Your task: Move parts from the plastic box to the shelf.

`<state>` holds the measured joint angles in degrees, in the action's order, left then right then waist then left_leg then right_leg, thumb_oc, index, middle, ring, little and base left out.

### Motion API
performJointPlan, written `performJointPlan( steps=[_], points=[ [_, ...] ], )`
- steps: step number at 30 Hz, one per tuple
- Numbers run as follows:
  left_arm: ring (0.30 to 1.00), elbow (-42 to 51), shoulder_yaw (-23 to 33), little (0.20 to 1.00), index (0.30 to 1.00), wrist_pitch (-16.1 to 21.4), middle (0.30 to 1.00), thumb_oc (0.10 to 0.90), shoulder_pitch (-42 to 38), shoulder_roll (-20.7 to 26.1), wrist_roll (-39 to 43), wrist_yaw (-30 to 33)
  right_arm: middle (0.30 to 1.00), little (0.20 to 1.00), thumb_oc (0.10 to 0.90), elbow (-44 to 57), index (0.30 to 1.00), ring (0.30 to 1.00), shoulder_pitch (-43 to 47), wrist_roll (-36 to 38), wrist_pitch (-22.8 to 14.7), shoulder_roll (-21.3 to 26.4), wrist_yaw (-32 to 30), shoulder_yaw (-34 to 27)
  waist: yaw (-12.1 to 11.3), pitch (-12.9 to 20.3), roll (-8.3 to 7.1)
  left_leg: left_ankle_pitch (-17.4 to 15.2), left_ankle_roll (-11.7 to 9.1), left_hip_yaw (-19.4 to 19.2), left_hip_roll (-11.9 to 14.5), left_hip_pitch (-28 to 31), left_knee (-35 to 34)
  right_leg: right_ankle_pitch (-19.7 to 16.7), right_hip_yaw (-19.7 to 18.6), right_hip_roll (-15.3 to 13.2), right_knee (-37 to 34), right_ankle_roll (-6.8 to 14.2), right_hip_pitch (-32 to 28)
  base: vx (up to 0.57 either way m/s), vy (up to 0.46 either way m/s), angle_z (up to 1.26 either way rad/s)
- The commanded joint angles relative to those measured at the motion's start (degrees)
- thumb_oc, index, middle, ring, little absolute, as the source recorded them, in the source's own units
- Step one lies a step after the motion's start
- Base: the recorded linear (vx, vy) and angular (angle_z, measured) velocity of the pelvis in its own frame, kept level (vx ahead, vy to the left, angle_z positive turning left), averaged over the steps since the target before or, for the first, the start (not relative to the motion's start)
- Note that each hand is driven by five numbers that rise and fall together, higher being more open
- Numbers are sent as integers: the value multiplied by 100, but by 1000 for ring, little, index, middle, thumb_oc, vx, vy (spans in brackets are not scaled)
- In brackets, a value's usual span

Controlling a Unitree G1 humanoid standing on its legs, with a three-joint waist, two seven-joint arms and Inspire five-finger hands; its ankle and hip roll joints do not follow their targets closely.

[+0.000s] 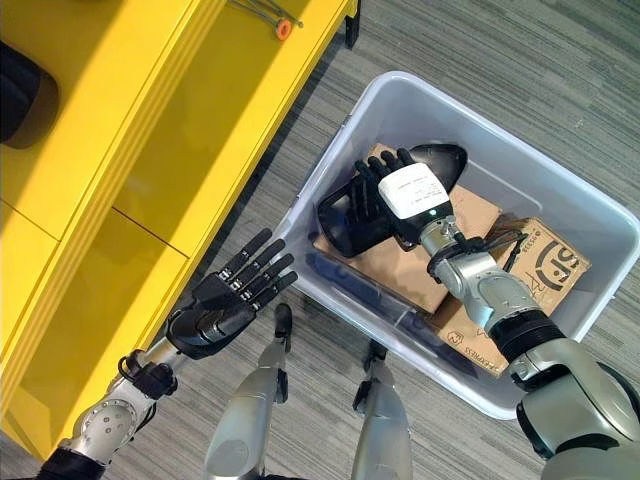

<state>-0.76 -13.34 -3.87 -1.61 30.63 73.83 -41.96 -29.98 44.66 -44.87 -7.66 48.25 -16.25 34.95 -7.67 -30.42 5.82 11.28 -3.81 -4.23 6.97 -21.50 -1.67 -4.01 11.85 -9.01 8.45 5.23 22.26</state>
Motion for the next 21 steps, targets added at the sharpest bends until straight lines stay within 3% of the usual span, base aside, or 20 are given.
performJointPlan(
  steps=[1, 7, 10, 13, 21],
  points=[
    [1000, 627, -88, 1000, 1000, 70, 1000, 900, -95, -87, -69, -482, 1000, 1000, 900, -27, 1000, 1000, 515, 273, 482, 379, -179, 89, 59, 63, 120, -310, -87, 182, 71, -289, 336, 841, 259, -119, 1039, 29, 241, 31, -83, 3],
    [1000, 519, -148, 1000, 1000, -19, 1000, 900, -209, -140, -140, -555, 1000, 1000, 900, -816, 1000, 1000, 1038, 218, 422, 115, -383, 386, -65, 63, 202, -257, -109, 200, 103, -450, 335, 894, 333, -108, 1203, -1, 426, 3, -21, 0],
    [1000, 543, -123, 1000, 1000, -26, 1000, 900, -155, -139, -123, -591, 1000, 1000, 900, -693, 1000, 1000, 1002, 132, 238, 87, -647, 350, -65, 63, 222, -242, -114, 184, 99, -448, 289, 885, 339, -128, 1208, 18, 461, 1, 3, 1],
    [1000, 549, -120, 1000, 1000, -8, 1000, 900, -121, -160, -103, -583, 1000, 1000, 900, -536, 1000, 1000, 874, 232, 281, 76, -712, 294, -48, 63, 223, -245, -107, 176, 102, -450, 285, 893, 335, -131, 1212, 8, 468, 0, 0, 0],
    [1000, 585, -145, 1000, 1000, 42, 1000, 900, -133, -127, -27, -594, 1000, 1000, 900, -443, 1000, 1000, 666, 340, 29, -12, -1645, -76, 8, 63, 236, -266, -94, 154, 100, -463, 286, 860, 289, -129, 1166, 23, 502, 0, 0, 0]
  ],
)
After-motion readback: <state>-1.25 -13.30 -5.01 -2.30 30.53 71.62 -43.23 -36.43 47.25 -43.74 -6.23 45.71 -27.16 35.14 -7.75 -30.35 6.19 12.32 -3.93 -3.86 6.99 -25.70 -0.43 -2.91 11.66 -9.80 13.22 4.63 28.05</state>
